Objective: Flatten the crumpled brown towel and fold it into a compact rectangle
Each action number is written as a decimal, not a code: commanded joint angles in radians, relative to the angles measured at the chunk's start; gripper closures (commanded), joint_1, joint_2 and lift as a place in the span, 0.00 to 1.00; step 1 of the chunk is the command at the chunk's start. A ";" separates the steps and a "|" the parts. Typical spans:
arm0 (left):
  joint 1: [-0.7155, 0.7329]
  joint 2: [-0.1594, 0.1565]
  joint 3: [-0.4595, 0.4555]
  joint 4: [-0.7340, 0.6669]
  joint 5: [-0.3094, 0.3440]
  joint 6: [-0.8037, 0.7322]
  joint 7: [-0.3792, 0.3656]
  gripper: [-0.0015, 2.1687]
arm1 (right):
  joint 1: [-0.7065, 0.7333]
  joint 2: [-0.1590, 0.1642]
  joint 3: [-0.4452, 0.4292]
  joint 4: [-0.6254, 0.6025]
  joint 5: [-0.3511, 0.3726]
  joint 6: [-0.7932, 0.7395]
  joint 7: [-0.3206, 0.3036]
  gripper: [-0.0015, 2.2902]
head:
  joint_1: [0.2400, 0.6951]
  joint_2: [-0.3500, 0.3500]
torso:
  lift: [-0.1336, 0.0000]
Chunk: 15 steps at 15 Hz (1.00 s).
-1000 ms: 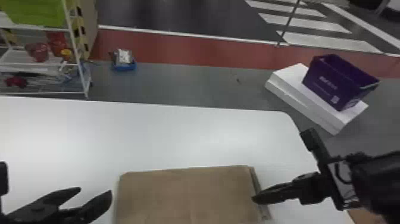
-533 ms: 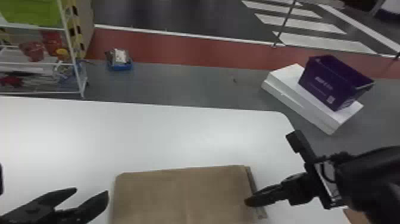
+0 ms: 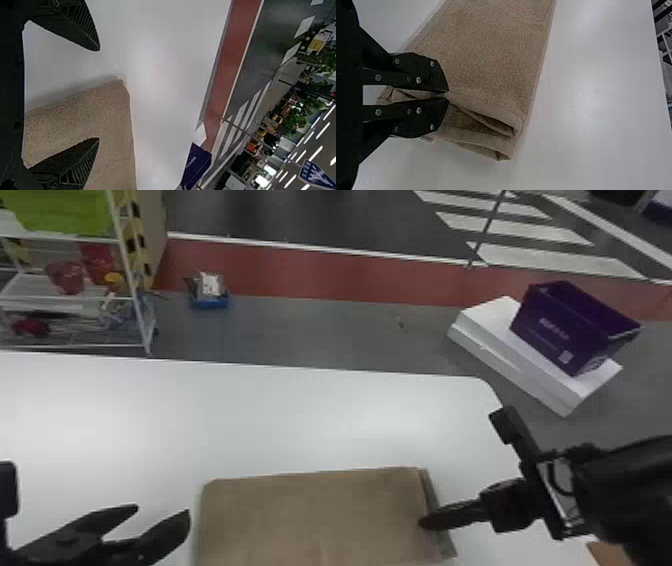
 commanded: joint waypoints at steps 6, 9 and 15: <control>0.000 -0.003 0.001 0.000 0.001 0.000 0.000 0.04 | -0.006 0.013 -0.045 -0.018 -0.045 0.011 0.023 0.45 | 1.00 0.17 | 0.07; 0.003 -0.003 0.004 -0.002 0.001 0.000 0.000 0.04 | 0.032 0.002 -0.136 -0.077 -0.080 0.020 0.057 0.45 | 1.00 0.18 | 0.07; -0.002 -0.003 0.000 0.007 0.001 0.000 0.002 0.04 | 0.092 -0.027 -0.180 -0.020 -0.051 -0.075 0.065 0.45 | 1.00 0.12 | 0.07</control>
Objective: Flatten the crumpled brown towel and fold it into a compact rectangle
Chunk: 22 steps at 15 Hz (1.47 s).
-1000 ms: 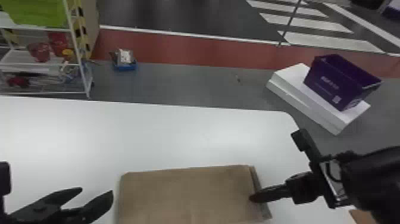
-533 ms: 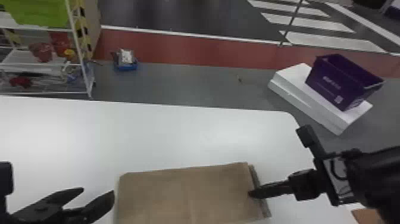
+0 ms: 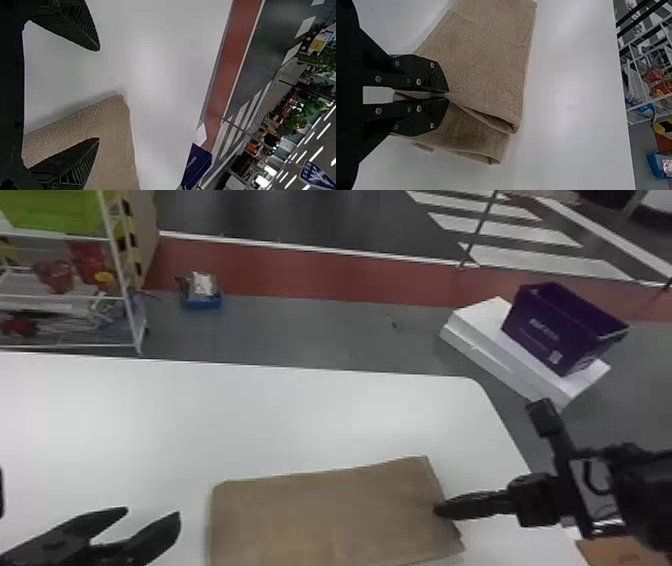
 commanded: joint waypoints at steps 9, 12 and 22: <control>-0.004 -0.003 -0.003 0.012 -0.001 0.000 -0.001 0.04 | -0.032 0.046 0.063 0.014 -0.009 0.002 -0.012 0.45 | 1.00 0.14 | 0.07; -0.004 -0.003 -0.003 0.010 0.000 0.000 -0.003 0.04 | -0.035 0.058 0.038 -0.033 -0.060 0.063 -0.008 0.45 | 1.00 0.16 | 0.07; -0.007 -0.003 0.001 0.003 -0.001 0.000 -0.003 0.04 | -0.054 0.100 -0.063 -0.106 -0.184 0.127 0.004 0.45 | 1.00 0.20 | 0.07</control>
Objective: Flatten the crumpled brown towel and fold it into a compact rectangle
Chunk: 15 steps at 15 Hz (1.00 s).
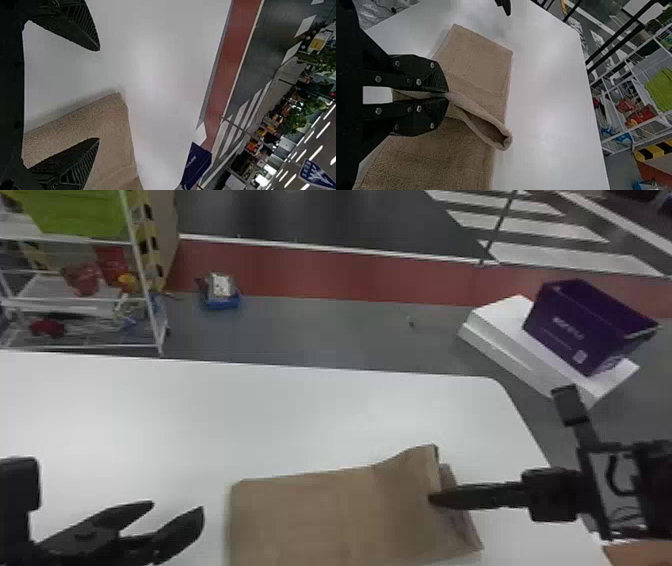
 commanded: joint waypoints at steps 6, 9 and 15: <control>0.006 -0.003 0.014 -0.003 0.005 0.003 -0.001 0.04 | -0.143 0.122 0.000 -0.044 -0.099 0.026 -0.020 0.45 | 1.00 0.32 | 0.07; 0.009 -0.003 0.024 -0.005 0.008 0.003 -0.004 0.04 | -0.165 0.133 -0.047 -0.072 -0.138 0.026 -0.020 0.45 | 1.00 0.38 | 0.07; 0.004 -0.003 0.028 -0.002 0.011 0.003 -0.006 0.04 | -0.104 0.107 -0.159 -0.099 -0.211 0.026 -0.009 0.45 | 1.00 0.36 | 0.07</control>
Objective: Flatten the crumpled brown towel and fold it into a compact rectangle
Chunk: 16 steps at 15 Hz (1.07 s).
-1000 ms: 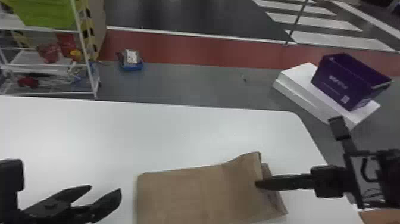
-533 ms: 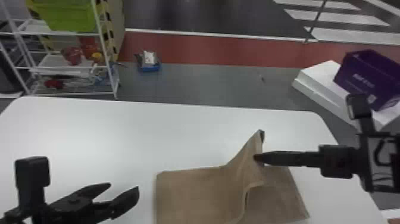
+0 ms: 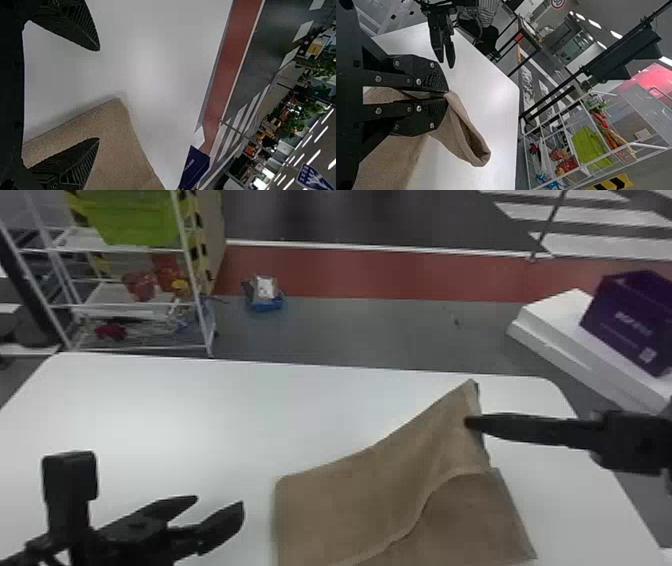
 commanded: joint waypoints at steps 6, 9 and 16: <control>-0.012 -0.003 -0.010 0.008 -0.003 0.000 0.003 0.04 | 0.064 -0.033 -0.086 0.048 -0.017 0.002 0.006 0.45 | 1.00 0.28 | 0.07; -0.012 -0.003 -0.013 0.011 -0.003 0.000 0.002 0.04 | 0.101 -0.039 -0.069 0.034 0.003 0.002 0.013 0.45 | 1.00 0.25 | 0.07; -0.018 -0.003 -0.014 0.012 -0.005 0.000 0.005 0.04 | 0.068 -0.041 -0.149 0.037 -0.054 0.002 0.020 0.45 | 1.00 0.23 | 0.07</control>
